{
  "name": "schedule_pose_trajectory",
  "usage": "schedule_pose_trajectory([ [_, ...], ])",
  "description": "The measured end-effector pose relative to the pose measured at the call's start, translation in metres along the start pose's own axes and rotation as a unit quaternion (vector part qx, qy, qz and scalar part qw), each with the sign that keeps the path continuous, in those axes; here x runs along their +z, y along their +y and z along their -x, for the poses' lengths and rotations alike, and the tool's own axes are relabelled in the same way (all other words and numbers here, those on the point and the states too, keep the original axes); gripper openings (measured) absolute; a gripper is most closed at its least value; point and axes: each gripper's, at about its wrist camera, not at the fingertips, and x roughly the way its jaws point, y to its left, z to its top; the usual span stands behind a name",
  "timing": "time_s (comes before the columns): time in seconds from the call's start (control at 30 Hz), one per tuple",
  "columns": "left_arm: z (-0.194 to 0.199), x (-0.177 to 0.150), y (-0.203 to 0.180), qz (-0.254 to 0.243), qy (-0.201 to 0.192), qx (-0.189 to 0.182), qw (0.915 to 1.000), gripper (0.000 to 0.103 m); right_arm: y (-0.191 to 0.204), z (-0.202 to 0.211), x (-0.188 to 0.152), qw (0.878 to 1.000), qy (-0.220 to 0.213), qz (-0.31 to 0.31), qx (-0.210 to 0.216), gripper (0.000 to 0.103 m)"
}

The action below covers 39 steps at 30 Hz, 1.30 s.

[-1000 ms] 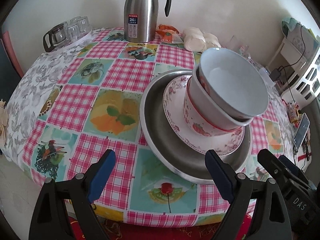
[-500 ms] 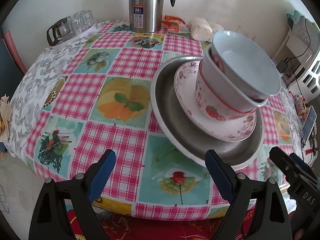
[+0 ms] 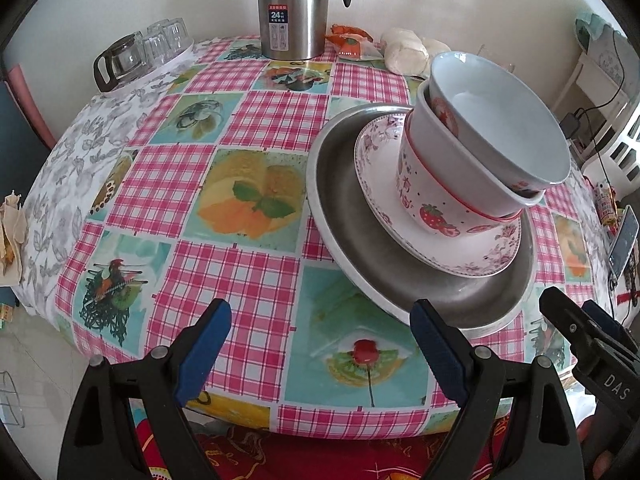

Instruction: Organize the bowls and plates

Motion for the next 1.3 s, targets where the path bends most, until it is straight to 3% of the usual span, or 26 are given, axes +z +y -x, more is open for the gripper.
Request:
schedule_pose_trajectory([
  [0.4, -0.0075, -0.0016, -0.0003, 0.000, 0.025, 0.012, 0.9996, 0.091, -0.0002, -0.0072, -0.0016, 1.000, 0.009, 0.006, -0.002, 0.103],
  [1.3, -0.0099, -0.0031, -0.0005, -0.009, 0.036, 0.026, 0.9990, 0.091, -0.0016, -0.0106, -0.0034, 1.000, 0.023, 0.009, -0.008, 0.103],
])
